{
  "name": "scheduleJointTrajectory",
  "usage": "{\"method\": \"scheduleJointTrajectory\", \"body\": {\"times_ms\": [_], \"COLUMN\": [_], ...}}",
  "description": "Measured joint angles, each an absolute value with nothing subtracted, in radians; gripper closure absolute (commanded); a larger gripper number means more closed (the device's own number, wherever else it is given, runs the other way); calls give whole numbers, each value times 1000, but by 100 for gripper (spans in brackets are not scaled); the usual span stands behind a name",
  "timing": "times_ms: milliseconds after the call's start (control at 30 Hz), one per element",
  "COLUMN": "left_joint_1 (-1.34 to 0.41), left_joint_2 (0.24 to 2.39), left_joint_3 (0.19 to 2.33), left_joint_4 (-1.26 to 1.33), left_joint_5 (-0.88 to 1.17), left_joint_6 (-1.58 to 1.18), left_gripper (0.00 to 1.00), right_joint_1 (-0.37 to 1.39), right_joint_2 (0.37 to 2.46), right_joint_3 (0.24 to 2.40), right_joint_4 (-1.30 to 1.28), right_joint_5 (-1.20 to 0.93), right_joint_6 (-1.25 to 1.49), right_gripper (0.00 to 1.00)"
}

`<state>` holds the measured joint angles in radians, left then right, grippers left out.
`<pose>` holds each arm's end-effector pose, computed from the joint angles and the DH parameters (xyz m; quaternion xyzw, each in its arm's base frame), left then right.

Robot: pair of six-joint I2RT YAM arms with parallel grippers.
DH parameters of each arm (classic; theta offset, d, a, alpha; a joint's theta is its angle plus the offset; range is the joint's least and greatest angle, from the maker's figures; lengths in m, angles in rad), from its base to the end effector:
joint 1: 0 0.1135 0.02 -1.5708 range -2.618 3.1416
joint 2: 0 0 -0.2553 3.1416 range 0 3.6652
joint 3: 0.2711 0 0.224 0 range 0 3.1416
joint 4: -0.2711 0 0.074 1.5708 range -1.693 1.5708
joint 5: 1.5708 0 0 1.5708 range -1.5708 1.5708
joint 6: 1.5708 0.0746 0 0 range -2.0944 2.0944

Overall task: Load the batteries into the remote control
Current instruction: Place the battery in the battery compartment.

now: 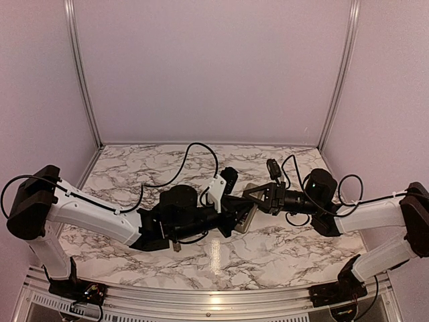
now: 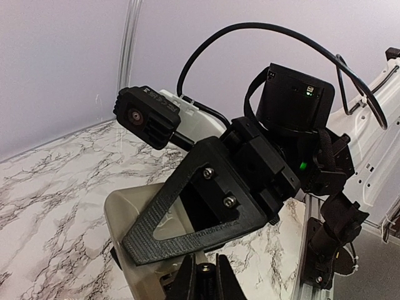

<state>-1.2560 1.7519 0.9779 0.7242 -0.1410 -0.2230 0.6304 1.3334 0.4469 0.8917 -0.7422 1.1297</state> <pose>0.1369 -0.3865 0.2493 0.3147 0.6524 -0.4257 0.5424 0.1899 0.2010 0.2330 -0.0867 0.7004 0.6722 0.2238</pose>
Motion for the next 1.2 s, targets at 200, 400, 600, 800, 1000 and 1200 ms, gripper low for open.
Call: {"method": "scheduleJointTrajectory", "body": {"times_ms": [200, 400, 600, 800, 1000, 1200], "left_joint_1": [-1260, -1264, -1267, -1269, -1265, -1256], "left_joint_2": [1752, 1752, 1750, 1744, 1685, 1539], "left_joint_3": [967, 963, 962, 962, 960, 957], "left_joint_4": [736, 733, 722, 712, 639, 492], "left_joint_5": [-150, -162, -175, -188, -211, -160], "left_joint_6": [-218, -212, -199, -193, -163, 0], "left_gripper": [92, 79, 66, 44, 24, 22], "right_joint_1": [630, 630, 628, 628, 628, 628], "right_joint_2": [1333, 1333, 1335, 1335, 1335, 1345], "right_joint_3": [447, 447, 447, 447, 447, 447], "right_joint_4": [891, 889, 878, 865, 854, 804], "right_joint_5": [-742, -743, -741, -743, -756, -780], "right_joint_6": [1131, 1130, 1128, 1125, 1101, 1047], "right_gripper": [100, 100, 100, 100, 100, 100]}}
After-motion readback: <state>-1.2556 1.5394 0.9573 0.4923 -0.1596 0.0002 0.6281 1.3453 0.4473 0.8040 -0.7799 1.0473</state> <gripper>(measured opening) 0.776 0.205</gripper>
